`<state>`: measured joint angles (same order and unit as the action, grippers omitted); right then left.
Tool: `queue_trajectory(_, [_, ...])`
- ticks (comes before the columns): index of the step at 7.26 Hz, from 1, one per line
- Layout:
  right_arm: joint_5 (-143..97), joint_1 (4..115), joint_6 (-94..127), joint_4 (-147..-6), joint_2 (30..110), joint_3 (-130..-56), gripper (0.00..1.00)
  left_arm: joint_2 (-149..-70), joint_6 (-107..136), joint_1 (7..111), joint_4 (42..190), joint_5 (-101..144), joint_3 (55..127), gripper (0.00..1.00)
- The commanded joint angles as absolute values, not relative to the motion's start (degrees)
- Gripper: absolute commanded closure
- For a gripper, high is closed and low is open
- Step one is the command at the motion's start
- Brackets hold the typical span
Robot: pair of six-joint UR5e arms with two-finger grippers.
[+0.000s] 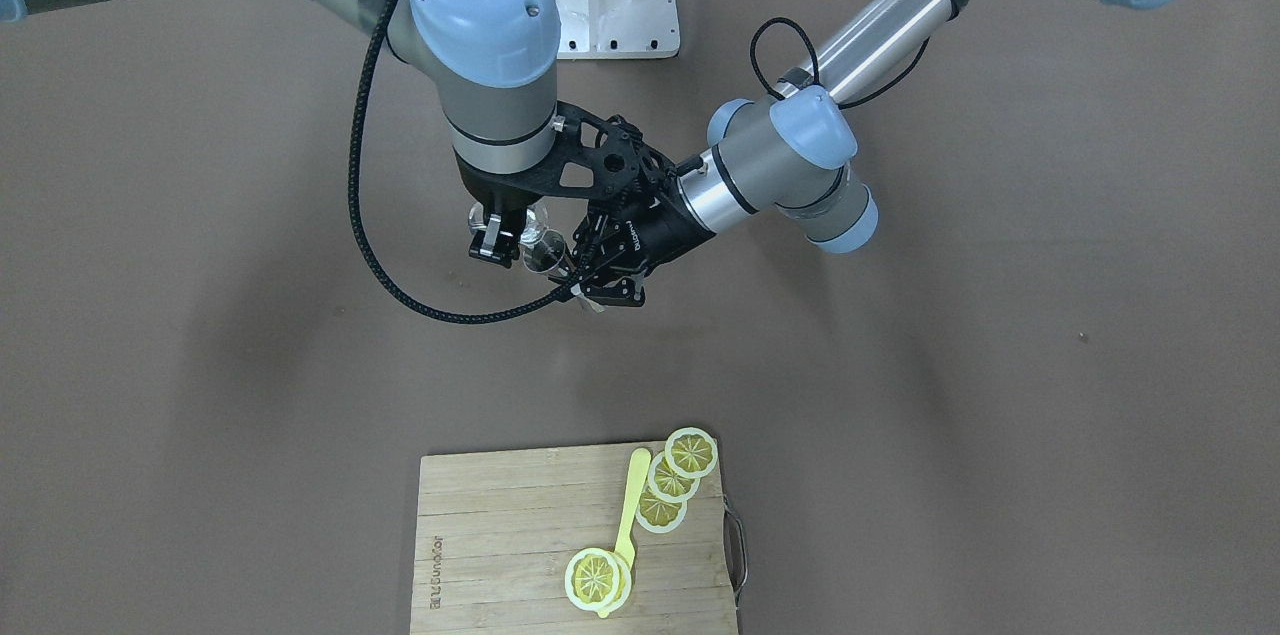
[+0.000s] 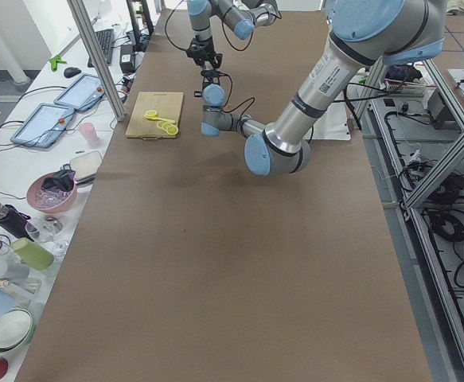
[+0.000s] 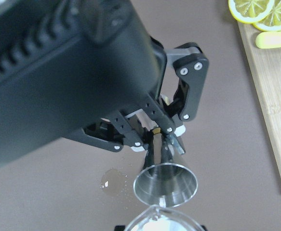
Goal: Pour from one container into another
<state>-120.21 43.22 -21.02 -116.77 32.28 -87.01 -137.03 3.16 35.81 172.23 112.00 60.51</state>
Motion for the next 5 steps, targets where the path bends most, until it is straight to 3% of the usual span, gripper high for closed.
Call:
queue_trajectory(1, [-119.6,43.2,-22.9,-118.3,30.2,-84.6,1.00,-137.0,3.2,35.9,172.3,112.0,60.6,1.00])
queue_trajectory(5, [-118.9,42.8,-24.3,-120.2,29.6,-83.7,1.00,-137.0,3.3,35.9,172.2,112.0,60.6,1.00])
